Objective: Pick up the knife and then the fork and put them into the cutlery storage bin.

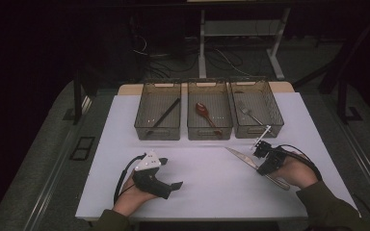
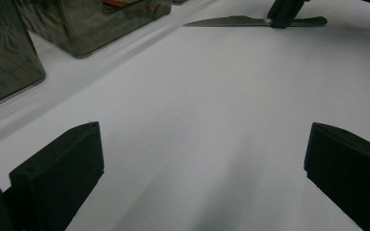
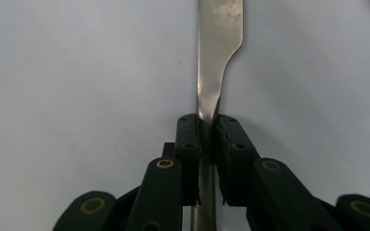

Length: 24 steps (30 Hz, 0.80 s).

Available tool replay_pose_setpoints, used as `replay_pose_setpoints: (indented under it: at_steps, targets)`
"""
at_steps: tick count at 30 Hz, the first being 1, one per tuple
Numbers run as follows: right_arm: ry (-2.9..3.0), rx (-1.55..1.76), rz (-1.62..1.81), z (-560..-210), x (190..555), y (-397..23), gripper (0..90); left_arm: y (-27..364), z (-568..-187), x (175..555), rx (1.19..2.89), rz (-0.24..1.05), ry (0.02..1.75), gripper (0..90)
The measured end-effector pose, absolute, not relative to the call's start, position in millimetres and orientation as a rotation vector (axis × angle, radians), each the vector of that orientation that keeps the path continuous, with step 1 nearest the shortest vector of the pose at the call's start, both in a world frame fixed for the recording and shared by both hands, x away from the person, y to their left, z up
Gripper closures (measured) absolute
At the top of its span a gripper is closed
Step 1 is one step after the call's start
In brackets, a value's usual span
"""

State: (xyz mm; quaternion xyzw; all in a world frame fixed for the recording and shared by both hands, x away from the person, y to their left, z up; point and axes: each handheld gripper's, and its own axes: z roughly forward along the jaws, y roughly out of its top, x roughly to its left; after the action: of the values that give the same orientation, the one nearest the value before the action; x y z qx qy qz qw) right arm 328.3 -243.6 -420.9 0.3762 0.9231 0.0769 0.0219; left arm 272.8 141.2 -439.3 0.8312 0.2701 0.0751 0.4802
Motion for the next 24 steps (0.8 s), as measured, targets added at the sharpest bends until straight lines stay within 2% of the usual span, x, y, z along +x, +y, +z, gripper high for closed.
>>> replay_pose_setpoints:
  at_steps: [9, 24]
  targets:
    - [2.854, 1.153, 0.387, -420.4, 325.1, -257.3, 79.2, 141.8, -438.9, 273.0, 2.030, 0.184, 0.659, 0.0]
    - [2.672, 1.197, 0.970, -395.2, 315.8, -297.0, 79.5, 142.4, -438.3, 272.5, 2.018, 0.189, 0.667, 0.0]
